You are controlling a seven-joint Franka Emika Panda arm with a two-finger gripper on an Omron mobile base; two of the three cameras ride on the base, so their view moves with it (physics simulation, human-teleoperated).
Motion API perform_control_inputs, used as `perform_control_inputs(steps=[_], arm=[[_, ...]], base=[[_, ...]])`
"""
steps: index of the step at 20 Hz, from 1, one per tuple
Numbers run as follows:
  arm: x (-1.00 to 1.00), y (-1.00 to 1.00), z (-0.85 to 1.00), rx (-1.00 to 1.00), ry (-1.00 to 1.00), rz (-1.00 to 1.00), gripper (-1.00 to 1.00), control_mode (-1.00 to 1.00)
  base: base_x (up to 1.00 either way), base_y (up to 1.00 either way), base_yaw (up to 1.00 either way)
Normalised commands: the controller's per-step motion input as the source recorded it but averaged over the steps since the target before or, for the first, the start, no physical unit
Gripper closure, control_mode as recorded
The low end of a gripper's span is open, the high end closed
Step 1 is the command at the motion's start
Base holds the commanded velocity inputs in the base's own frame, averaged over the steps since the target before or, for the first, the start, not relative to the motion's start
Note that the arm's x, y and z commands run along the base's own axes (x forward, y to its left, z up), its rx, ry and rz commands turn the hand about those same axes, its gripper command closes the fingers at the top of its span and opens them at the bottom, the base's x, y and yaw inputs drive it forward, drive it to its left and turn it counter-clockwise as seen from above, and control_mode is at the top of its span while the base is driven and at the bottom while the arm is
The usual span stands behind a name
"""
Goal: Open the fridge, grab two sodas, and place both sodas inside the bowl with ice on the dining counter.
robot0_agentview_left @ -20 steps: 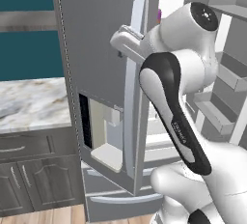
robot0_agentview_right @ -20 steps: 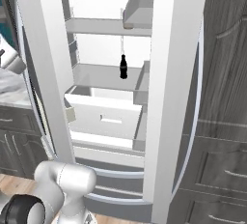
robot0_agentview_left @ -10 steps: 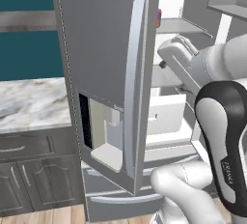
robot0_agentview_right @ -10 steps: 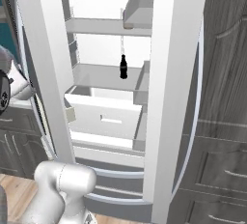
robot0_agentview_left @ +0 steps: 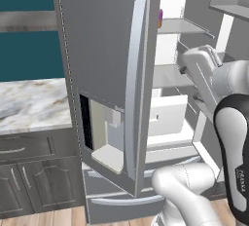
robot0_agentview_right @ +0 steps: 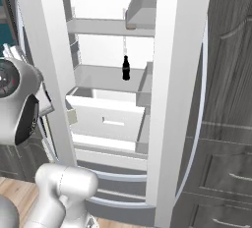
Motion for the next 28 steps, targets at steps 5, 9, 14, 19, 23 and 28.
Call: perform_control_inputs(steps=[5,9,14,19,23,28], arm=[[0.56,-0.2,-0.1,0.16,0.05,-0.02,-1.0,-1.0],[0.66,-0.16,-0.11,0.17,0.08,0.0,-1.0,-1.0],[0.57,-0.01,-0.15,0.19,0.04,0.01,-1.0,-1.0],[0.56,0.1,-0.21,0.16,0.01,0.06,-1.0,-1.0],[0.52,0.24,-0.17,0.12,0.0,0.09,-1.0,-1.0],[0.4,0.42,-0.09,0.04,0.0,0.11,-1.0,-1.0]], base=[[0.0,0.0,0.0],[0.0,0.0,0.0],[0.0,0.0,0.0],[0.0,0.0,0.0],[0.0,0.0,0.0],[0.0,0.0,0.0]])
